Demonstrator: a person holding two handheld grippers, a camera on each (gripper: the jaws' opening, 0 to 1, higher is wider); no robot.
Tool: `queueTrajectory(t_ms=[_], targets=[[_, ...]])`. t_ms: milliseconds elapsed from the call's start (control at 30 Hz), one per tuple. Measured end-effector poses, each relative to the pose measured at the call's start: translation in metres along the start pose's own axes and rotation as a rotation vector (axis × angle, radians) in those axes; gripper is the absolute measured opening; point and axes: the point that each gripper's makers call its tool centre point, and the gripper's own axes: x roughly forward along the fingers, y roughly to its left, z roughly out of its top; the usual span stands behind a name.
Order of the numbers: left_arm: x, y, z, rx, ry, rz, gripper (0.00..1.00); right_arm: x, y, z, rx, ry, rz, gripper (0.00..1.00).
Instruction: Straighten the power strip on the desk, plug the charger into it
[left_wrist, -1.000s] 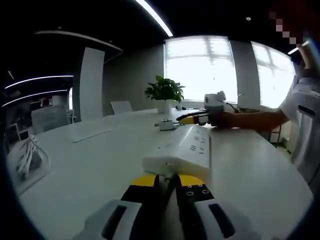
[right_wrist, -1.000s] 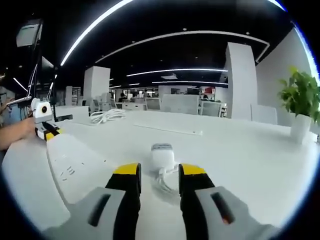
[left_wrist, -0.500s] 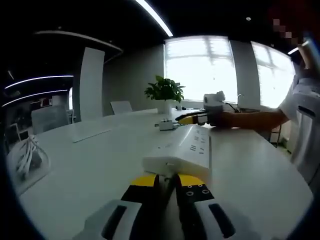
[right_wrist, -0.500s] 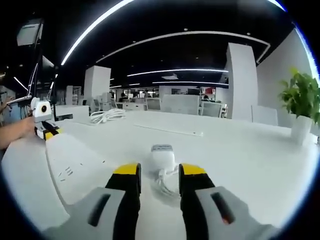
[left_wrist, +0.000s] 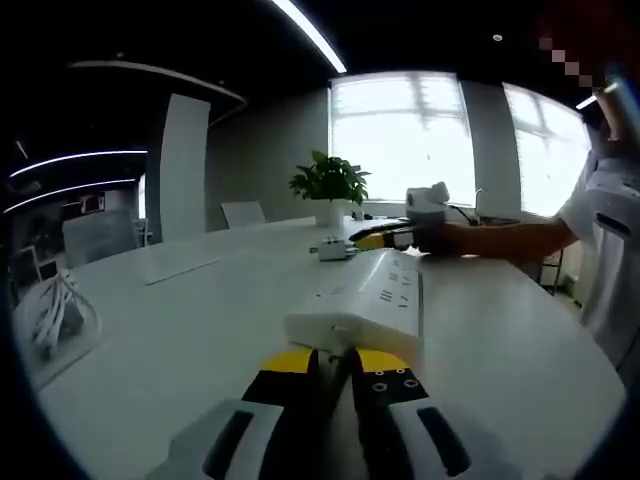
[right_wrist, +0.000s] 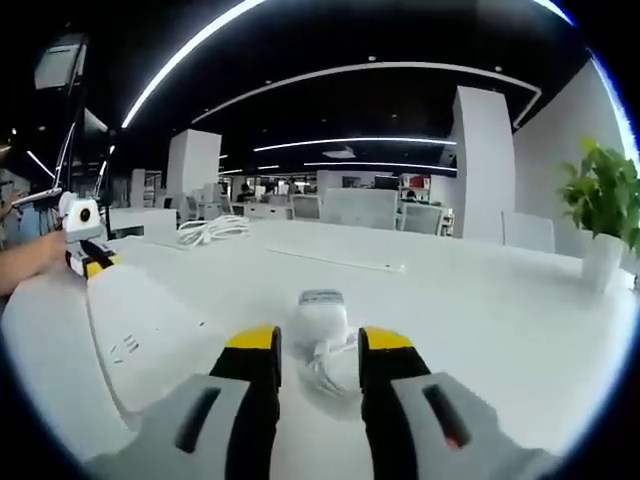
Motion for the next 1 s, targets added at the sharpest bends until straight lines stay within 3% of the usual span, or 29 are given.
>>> queueTrajectory(t_ms=[1000], targets=[[0.0,0.001,0.0,0.0,0.0,0.0,0.17,0.013,-0.002,-0.001,-0.028,0.01,-0.002,0.3]])
